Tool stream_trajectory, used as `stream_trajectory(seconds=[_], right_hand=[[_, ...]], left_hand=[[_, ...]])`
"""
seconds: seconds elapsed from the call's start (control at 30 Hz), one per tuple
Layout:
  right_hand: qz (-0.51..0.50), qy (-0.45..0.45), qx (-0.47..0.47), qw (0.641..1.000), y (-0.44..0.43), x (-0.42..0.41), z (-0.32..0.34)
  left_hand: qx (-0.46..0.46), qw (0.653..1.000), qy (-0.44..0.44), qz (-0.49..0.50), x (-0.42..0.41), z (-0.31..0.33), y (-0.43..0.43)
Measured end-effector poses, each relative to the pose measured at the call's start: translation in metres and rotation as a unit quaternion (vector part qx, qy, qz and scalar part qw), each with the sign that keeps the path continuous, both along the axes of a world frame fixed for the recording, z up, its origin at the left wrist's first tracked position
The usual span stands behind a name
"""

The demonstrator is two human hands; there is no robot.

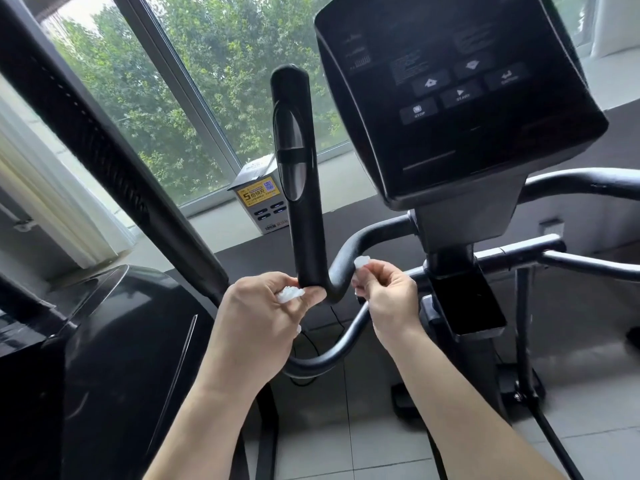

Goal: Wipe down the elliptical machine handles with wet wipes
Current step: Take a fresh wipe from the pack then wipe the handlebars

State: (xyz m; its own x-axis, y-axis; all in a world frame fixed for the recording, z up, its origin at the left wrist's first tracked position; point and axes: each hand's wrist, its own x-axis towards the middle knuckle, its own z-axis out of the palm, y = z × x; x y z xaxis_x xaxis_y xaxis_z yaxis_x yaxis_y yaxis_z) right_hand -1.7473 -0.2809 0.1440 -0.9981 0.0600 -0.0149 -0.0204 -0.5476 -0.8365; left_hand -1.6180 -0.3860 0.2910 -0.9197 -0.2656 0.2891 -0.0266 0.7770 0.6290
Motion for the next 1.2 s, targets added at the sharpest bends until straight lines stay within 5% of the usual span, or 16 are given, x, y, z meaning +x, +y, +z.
stream_trajectory(seconds=[0.13, 0.4, 0.57, 0.77, 1.03, 1.2], right_hand=[[0.17, 0.135, 0.038, 0.975, 0.029, 0.041, 0.004], [-0.085, 0.069, 0.159, 0.981, 0.014, -0.011, 0.021], [-0.088, 0.07, 0.134, 0.985, 0.005, -0.004, 0.021], [0.025, 0.243, 0.116, 0.963, 0.021, 0.034, 0.027], [-0.243, 0.045, 0.148, 0.958, -0.004, -0.041, 0.019], [-0.134, 0.087, 0.125, 0.979, -0.004, -0.016, 0.014]], left_hand=[[-0.01, 1.0, 0.002, 0.0, -0.001, 0.0, 0.001], [-0.014, 1.0, -0.005, 0.006, 0.0, 0.0, 0.001], [-0.016, 1.0, -0.009, 0.006, -0.001, 0.001, 0.0], [-0.014, 1.0, 0.0, 0.0, -0.001, 0.001, 0.0], [-0.017, 1.0, -0.009, 0.001, -0.002, 0.001, -0.001], [-0.024, 1.0, -0.015, 0.0, -0.004, 0.002, -0.002]])
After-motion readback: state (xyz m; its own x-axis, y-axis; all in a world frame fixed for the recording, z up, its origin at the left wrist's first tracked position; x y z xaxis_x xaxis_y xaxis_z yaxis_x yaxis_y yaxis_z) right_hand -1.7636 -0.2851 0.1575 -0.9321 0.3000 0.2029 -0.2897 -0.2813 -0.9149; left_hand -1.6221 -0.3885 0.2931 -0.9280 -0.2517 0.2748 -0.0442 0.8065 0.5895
